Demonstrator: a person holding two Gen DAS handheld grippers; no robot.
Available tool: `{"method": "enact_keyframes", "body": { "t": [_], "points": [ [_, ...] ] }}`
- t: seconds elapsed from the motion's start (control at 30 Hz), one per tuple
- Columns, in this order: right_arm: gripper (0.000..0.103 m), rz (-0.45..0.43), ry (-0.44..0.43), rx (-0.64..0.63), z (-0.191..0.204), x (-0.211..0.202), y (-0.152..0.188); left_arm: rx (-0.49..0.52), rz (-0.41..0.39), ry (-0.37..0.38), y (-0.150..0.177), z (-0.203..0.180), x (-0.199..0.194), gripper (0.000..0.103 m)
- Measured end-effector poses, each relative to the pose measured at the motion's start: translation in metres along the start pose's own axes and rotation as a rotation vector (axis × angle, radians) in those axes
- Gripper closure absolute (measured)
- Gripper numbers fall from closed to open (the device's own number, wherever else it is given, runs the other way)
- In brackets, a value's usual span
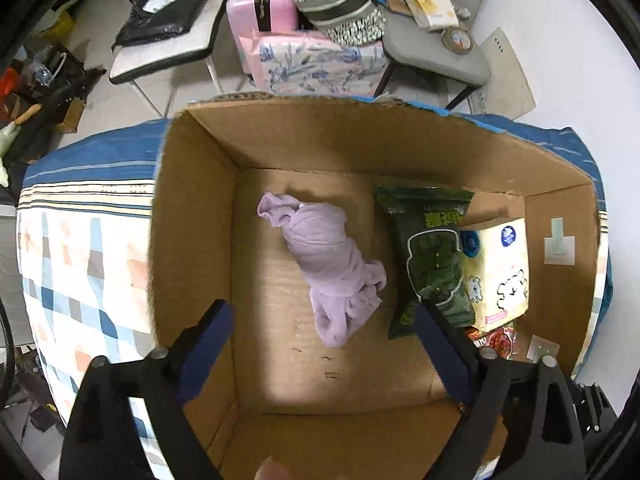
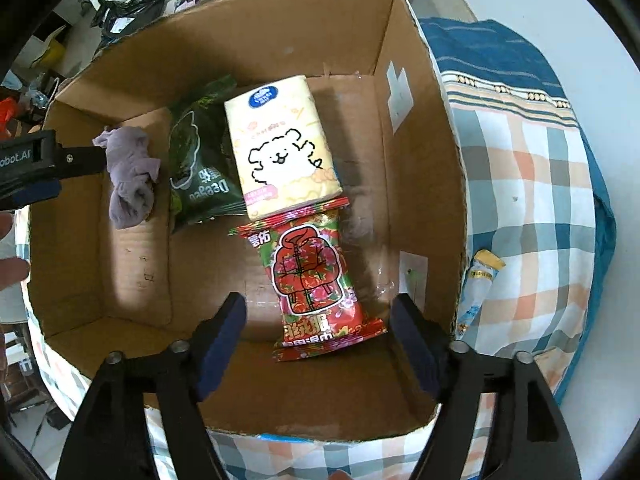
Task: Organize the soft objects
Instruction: 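Grasp the orange snack bag with the left tool while the right grasps the blue milk tube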
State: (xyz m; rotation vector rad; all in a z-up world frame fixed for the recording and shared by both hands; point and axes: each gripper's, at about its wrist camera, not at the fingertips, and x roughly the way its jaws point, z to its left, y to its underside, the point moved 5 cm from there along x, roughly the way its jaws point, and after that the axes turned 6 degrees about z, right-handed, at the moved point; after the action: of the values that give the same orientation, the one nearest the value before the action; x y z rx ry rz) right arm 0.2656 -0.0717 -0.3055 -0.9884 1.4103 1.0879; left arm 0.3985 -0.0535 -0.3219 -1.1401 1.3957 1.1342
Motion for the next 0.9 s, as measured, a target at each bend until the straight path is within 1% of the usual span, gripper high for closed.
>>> {"method": "enact_keyframes", "body": {
  "t": [0.07,0.13,0.2,0.27,0.33,0.4,0.5,0.6,0.77,0.9],
  "points": [
    [0.005,-0.018,-0.006,-0.003,0.003,-0.005,0.002,0.008,-0.04,-0.007,0.01,0.0,-0.01,0.004],
    [0.0,-0.043,-0.001,-0.003,0.005,-0.011,0.005,0.019,-0.075,-0.017,0.021,0.0,-0.019,0.003],
    [0.0,-0.073,0.003,0.002,0.005,-0.018,0.008,0.024,-0.113,-0.02,0.033,0.001,-0.029,0.002],
    [0.0,-0.096,-0.014,0.004,0.007,-0.027,0.014,0.023,-0.153,-0.02,0.047,0.001,-0.039,0.002],
    [0.0,-0.119,-0.011,-0.002,0.008,-0.035,0.018,0.024,-0.188,-0.021,0.062,0.0,-0.05,0.002],
    [0.0,-0.163,0.0,-0.009,0.01,-0.048,0.027,0.028,-0.242,-0.036,0.078,-0.002,-0.065,0.002],
    [0.0,-0.214,0.004,-0.013,0.012,-0.067,0.039,0.033,-0.303,-0.053,0.097,-0.004,-0.085,0.002],
    [0.0,-0.281,0.021,-0.022,0.014,-0.092,0.058,0.029,-0.362,-0.065,0.121,-0.003,-0.107,0.002],
    [0.0,-0.362,0.008,-0.037,0.018,-0.128,0.091,0.022,-0.454,-0.076,0.16,0.001,-0.144,0.002],
    [0.0,-0.404,-0.015,-0.045,0.019,-0.153,0.118,0.015,-0.495,-0.081,0.184,0.005,-0.167,0.002]
  ]
}}
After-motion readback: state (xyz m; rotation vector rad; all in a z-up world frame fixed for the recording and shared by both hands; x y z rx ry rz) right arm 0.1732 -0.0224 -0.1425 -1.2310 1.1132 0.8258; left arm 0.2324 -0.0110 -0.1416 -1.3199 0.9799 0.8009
